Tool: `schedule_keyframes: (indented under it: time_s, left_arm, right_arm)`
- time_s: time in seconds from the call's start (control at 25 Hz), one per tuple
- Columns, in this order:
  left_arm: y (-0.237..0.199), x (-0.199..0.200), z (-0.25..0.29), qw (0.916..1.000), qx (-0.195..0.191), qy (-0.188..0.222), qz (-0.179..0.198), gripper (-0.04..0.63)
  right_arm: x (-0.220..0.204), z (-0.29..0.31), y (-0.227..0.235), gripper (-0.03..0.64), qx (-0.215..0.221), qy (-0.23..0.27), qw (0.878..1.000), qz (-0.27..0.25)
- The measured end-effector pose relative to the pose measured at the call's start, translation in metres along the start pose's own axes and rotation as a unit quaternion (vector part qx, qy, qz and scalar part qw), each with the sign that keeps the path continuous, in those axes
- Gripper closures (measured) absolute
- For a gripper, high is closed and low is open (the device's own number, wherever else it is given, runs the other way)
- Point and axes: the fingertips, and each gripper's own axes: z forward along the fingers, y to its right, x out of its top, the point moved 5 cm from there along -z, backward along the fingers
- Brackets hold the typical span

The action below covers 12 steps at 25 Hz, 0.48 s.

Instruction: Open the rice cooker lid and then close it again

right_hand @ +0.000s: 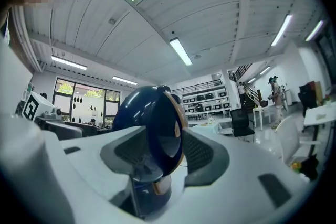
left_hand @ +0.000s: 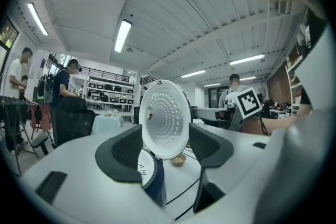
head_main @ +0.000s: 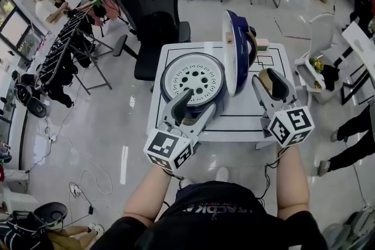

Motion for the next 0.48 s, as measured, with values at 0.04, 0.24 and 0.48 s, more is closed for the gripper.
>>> schedule_keyframes:
  time_s: [0.04, 0.24, 0.48]
  left_arm:
    - [-0.001, 0.001, -0.003, 1.0, -0.005, -0.001, 0.002, 0.328]
    - [-0.01, 0.01, -0.021, 0.9996, -0.024, -0.001, 0.011, 0.327]
    - [-0.014, 0.009, -0.042, 0.9985, -0.055, 0.001, 0.007, 0.327]
  right_arm:
    - [0.001, -0.002, -0.002, 0.42, -0.006, 0.002, 1.0, 0.003]
    - [0.005, -0.014, -0.016, 0.42, -0.039, 0.017, 0.999, 0.014]
    - [0.005, -0.031, -0.045, 0.42, -0.067, 0.019, 0.998, 0.012]
